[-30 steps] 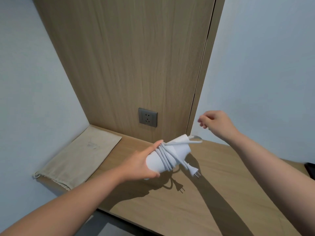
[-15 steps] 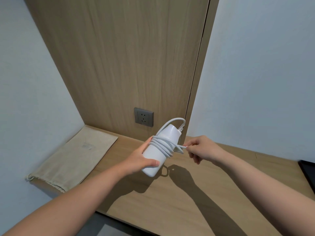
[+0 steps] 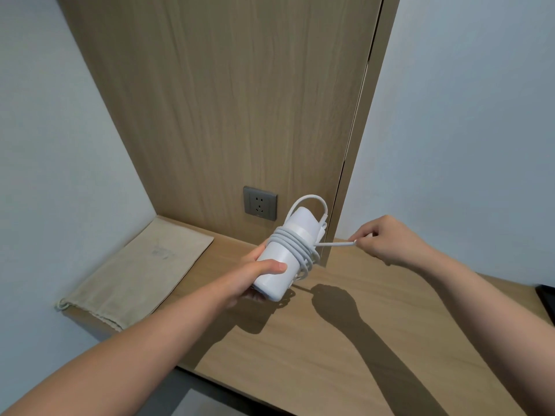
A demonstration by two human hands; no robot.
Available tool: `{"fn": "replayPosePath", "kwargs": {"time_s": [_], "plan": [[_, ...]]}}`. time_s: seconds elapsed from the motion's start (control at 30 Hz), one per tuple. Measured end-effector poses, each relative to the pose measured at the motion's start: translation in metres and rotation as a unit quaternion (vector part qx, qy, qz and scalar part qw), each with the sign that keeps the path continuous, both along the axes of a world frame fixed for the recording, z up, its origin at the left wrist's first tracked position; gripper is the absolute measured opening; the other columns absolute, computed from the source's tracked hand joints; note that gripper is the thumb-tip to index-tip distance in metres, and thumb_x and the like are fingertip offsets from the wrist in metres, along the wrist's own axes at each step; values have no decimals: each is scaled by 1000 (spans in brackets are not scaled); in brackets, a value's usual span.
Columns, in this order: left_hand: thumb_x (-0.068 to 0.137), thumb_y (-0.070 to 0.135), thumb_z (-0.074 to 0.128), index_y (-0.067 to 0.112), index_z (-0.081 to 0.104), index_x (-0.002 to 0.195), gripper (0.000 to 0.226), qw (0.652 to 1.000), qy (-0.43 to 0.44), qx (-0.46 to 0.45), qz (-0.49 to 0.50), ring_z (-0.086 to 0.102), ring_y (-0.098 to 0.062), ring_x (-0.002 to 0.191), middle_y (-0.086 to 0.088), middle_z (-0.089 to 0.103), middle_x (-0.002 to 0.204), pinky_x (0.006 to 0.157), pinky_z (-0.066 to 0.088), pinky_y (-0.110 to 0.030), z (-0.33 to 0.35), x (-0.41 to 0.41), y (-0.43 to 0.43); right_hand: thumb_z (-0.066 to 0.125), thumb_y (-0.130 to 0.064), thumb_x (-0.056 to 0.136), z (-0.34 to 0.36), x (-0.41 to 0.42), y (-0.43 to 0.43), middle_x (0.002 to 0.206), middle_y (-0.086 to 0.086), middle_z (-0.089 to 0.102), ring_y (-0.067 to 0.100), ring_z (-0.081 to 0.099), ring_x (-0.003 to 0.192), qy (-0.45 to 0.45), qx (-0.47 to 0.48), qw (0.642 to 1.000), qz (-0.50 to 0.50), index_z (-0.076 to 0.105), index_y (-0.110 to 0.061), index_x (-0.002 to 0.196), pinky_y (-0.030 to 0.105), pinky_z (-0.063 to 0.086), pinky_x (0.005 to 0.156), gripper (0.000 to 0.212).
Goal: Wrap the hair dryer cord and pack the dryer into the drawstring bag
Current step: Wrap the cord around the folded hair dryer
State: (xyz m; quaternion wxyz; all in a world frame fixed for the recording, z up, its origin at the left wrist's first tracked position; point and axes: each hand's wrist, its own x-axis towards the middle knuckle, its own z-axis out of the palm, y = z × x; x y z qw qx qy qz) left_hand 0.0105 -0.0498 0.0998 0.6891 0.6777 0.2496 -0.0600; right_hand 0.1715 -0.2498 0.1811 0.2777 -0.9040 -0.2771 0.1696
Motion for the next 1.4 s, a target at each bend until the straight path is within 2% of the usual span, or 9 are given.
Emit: {"fn": "replayPosePath", "kwargs": {"time_s": [0.1,0.3,0.5,0.63,0.77,1.03,1.17,1.3,1.4], "plan": [[65,39,66,39,47,128,66,1000,9,-2,5,64,-27,93,-8,63,114,57,52,-30,4,3,-4,53,-11,82,4,-15,-1,51,-9,51,7,41,44,-30,-27,998,52,76,-14,85,9,31,39,24],[61,43,65,34,47,129,71,999,51,4,7,63,-26,92,-8,62,112,56,52,-29,6,3,-12,50,-17,80,11,-45,2,73,1,65,13,53,62,-130,-73,980,127,75,-15,87,26,42,55,26],[71,37,74,47,21,145,91,970,58,235,-24,59,-19,93,5,55,124,57,48,-27,12,4,-21,53,-21,80,2,-64,13,67,5,64,22,57,64,-198,-75,966,146,70,-11,78,21,33,46,19],[65,52,72,53,7,144,102,901,75,425,-44,58,-23,101,5,57,126,82,53,-36,13,0,-23,61,-19,82,-17,-50,17,59,7,68,17,62,47,35,111,993,-33,64,-10,74,25,50,49,12],[65,59,64,55,0,142,101,831,79,544,-81,60,-26,95,2,65,115,76,51,-34,15,-3,-20,67,-9,82,-47,-46,11,65,17,65,21,59,51,271,257,923,-95,64,1,82,29,54,54,11],[72,56,60,49,-2,146,97,767,44,631,-108,61,-28,98,-1,65,115,70,40,-29,15,4,-30,75,-13,76,-83,-58,18,65,3,60,5,50,52,166,348,902,-193,69,-6,76,17,44,53,10],[74,56,60,46,-2,147,96,748,20,653,-115,61,-27,100,-3,62,119,72,42,-30,14,9,-32,66,-26,85,-98,-61,28,73,2,59,18,53,72,230,373,861,-259,59,-11,73,30,46,69,21],[77,52,58,44,-3,148,94,712,-2,690,-134,61,-31,100,-10,60,119,70,42,-30,11,11,-33,57,-28,92,-98,-55,35,100,15,69,29,65,95,331,421,796,-282,63,-5,99,46,53,89,25],[78,50,58,42,-3,149,93,699,-11,701,-142,61,-32,98,-11,58,120,72,45,-31,7,10,-34,58,-31,91,-94,-52,33,113,16,67,30,65,103,389,429,765,-282,56,-1,120,45,52,91,42]]}}
